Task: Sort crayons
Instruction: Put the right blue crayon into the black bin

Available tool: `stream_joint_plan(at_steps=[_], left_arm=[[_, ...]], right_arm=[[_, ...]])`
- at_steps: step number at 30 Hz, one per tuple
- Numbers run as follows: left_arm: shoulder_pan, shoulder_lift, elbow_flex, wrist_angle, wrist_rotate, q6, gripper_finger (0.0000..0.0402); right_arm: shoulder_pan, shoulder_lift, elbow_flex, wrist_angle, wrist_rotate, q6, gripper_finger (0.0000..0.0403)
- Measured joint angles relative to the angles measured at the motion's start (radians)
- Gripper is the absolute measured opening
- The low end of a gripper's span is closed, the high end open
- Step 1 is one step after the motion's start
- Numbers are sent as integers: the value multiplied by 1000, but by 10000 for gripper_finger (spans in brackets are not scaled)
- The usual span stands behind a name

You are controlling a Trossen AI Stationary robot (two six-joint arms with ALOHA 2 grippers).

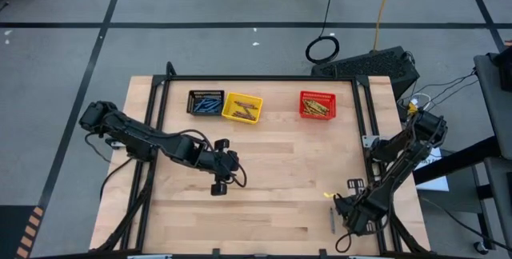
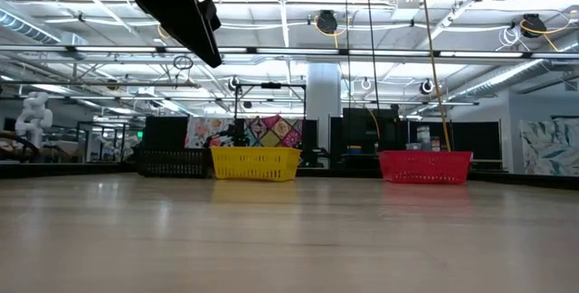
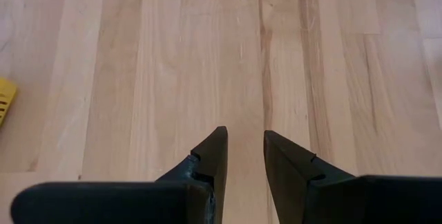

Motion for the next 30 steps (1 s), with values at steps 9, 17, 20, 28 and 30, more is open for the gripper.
stream_joint_plan(at_steps=[9,17,20,28,30], left_arm=[[0,0,0,0,-28,0,93],[0,0,0,1,-32,0,93],[0,0,0,1,-32,0,93],[0,0,0,37,-76,0,93],[1,0,0,52,-79,1,93]], right_arm=[[9,-19,-1,-5,4,109,1],[26,-131,10,-27,145,269,0],[32,-160,10,-28,204,306,0],[30,-207,11,-2,480,392,0],[30,-223,11,12,584,393,0]])
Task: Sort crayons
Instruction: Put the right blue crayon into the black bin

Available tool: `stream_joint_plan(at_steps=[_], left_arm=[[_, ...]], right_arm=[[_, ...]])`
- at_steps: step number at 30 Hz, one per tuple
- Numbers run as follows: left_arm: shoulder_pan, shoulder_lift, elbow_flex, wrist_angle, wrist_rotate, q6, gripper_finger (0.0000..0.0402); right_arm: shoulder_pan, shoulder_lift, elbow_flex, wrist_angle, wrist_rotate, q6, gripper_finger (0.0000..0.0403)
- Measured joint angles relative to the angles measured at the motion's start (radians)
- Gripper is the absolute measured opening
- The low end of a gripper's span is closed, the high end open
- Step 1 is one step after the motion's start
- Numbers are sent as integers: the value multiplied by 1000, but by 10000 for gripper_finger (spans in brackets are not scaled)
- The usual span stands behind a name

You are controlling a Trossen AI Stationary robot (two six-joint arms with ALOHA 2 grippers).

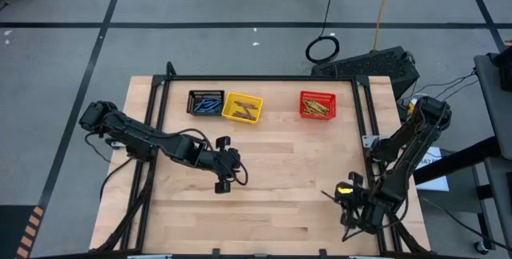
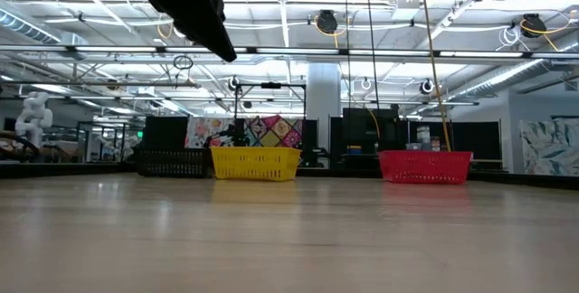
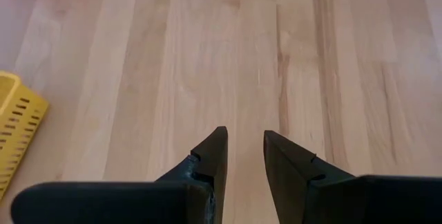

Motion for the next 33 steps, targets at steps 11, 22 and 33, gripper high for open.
stream_joint_plan(at_steps=[11,22,33], left_arm=[[0,0,0,147,-6,41,93],[2,0,0,406,7,89,93],[8,50,0,555,102,114,93]], right_arm=[[-59,-17,0,64,381,-107,0],[-195,-17,1,394,561,-562,0],[-329,-17,1,739,533,-966,0]])
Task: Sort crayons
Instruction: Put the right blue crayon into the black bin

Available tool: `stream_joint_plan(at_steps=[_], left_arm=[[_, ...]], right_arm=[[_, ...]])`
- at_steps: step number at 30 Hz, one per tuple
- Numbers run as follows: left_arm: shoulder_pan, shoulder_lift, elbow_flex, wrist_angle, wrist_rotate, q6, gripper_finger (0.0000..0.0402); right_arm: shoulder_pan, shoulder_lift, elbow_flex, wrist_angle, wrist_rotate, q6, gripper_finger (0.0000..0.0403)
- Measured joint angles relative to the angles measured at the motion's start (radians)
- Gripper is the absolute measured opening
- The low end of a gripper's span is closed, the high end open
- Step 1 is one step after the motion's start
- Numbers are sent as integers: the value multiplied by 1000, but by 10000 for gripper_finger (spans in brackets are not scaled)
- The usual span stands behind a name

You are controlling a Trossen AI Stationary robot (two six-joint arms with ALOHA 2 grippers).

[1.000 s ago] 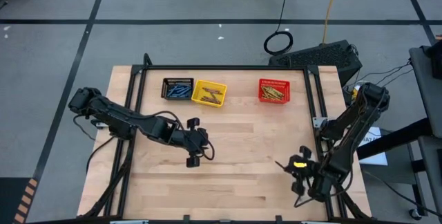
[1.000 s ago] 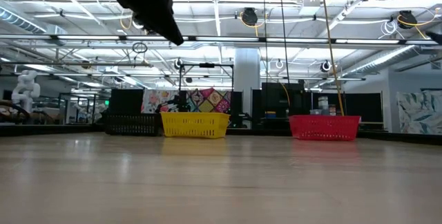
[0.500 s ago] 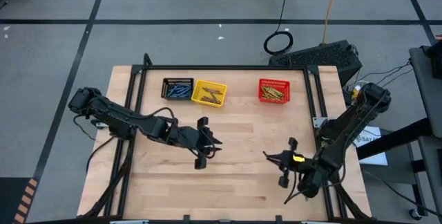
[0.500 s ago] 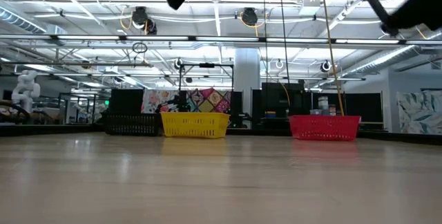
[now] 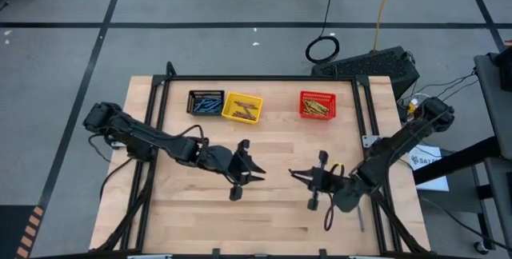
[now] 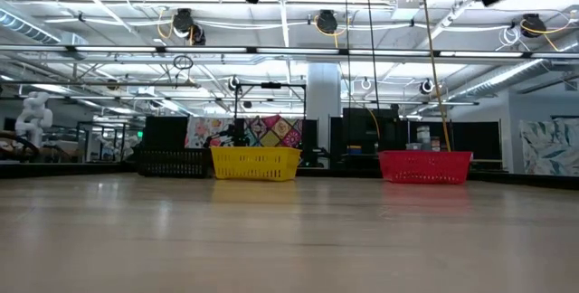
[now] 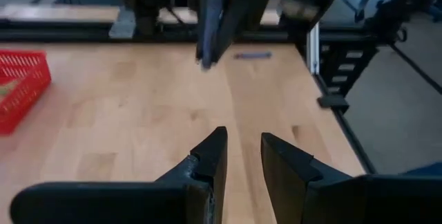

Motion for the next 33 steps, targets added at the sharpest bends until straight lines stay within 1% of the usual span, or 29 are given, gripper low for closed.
stream_joint_plan(at_steps=[2,4,7,11,15,17,22,25,30,33], left_arm=[[6,14,0,-9,10,-2,93],[15,30,0,2,16,-3,93],[22,41,0,19,16,-8,93],[21,43,0,79,17,11,93],[35,43,0,126,34,43,93],[46,43,0,139,52,43,93],[63,43,0,150,58,43,93],[66,43,0,163,80,43,93],[66,43,0,160,83,43,93],[66,43,0,166,83,44,93]], right_arm=[[-24,0,1,62,-42,-76,0],[-44,0,1,96,-69,-115,0],[-66,0,1,124,-72,-146,0],[-96,4,1,166,-147,-170,0],[-121,28,1,203,-173,-211,0],[-133,41,1,229,-174,-217,0],[-155,63,1,252,-248,-220,0],[-164,64,1,260,-250,-220,0],[-180,63,1,273,-253,-228,0],[-195,64,1,281,-286,-231,0]])
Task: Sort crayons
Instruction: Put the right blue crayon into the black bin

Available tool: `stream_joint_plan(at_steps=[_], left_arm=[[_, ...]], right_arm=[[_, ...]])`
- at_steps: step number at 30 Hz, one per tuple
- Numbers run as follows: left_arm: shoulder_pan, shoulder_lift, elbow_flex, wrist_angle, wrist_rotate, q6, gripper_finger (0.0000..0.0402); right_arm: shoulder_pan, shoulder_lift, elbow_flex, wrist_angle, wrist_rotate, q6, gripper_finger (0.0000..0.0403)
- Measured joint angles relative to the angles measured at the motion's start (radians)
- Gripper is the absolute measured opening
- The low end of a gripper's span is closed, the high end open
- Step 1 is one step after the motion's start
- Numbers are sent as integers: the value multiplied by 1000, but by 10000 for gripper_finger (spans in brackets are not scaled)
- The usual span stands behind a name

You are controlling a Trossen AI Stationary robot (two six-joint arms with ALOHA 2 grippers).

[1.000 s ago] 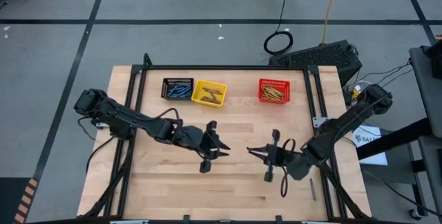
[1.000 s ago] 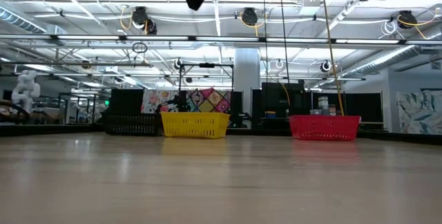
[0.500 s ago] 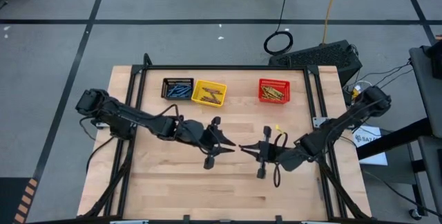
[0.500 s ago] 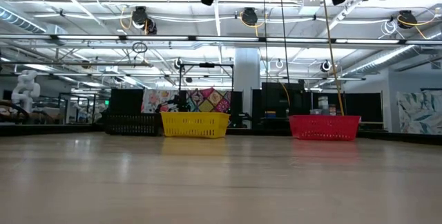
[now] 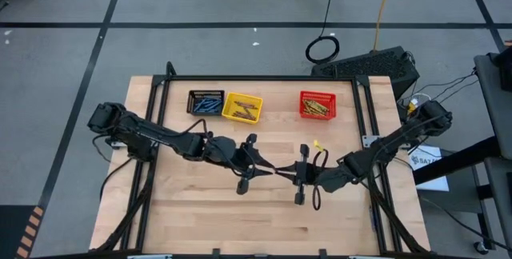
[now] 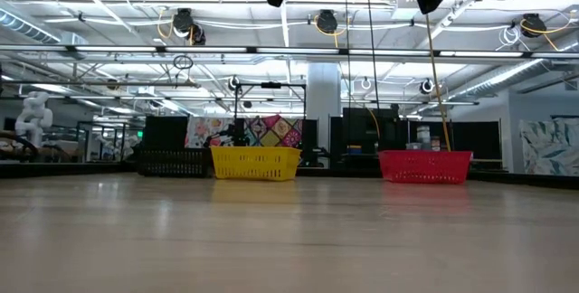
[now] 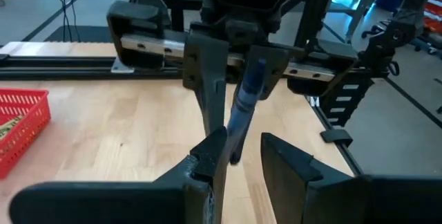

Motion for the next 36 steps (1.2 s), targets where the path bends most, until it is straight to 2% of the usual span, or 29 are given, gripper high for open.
stream_joint_plan(at_steps=[11,20,23,29,36], left_arm=[[8,0,0,33,-3,2,93],[33,0,0,42,-11,2,92],[32,0,0,30,-11,2,78],[32,0,0,33,15,10,12],[32,0,0,32,17,10,16]], right_arm=[[-36,0,0,27,-70,-10,0],[-52,0,0,28,-77,-10,0],[-54,0,0,28,-96,-10,0],[-54,0,0,29,-103,-6,0],[-53,0,0,29,-105,-7,15]])
